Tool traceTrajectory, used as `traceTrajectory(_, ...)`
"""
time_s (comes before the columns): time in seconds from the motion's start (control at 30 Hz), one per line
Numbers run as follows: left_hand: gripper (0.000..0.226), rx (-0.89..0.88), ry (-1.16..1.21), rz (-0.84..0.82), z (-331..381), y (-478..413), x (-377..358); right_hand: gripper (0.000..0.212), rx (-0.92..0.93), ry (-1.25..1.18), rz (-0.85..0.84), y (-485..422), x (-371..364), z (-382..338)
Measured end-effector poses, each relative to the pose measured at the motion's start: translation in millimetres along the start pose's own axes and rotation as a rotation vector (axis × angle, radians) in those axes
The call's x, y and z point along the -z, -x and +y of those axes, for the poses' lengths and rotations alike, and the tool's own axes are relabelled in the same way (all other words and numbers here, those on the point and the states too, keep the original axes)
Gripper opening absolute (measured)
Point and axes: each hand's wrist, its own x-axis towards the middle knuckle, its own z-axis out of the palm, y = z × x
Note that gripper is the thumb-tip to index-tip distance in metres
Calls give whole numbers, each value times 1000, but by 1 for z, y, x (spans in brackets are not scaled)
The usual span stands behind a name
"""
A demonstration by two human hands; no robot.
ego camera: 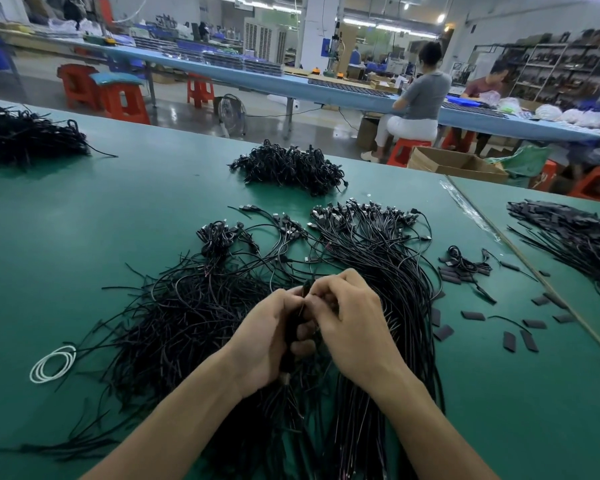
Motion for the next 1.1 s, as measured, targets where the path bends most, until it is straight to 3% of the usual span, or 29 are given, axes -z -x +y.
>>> traceTrajectory(0.1,41,-111,-115,150,-2,1,-8,24,-90,-217,62,1,-2,-6)
traceTrajectory(0.23,52,-375,-280,348,-1,1,-22,16,-286,-707,23,6,-9,-15)
traceTrajectory(0.43,40,-561,-191,305,8,-1,-23,22,-520,-1108,-157,4,-7,-19)
traceTrajectory(0.57,24,-651,-317,142,13,0,-14,16,-478,-1191,-149,3,-7,-16)
traceTrajectory(0.63,10,-639,-506,183,14,2,-9,15,-466,-1215,-128,0,-3,-13)
traceTrajectory(0.7,39,-605,-714,258,12,4,-4,18,-477,-1200,-107,-2,1,-8)
traceTrajectory(0.77,63,-584,-723,326,10,5,-1,26,-433,-1112,-94,-3,3,-3)
traceTrajectory(0.87,75,-558,-692,333,8,3,4,23,-310,-910,-53,-2,6,5)
traceTrajectory(1.1,36,-325,-818,151,17,0,7,14,-237,-813,-19,0,4,12)
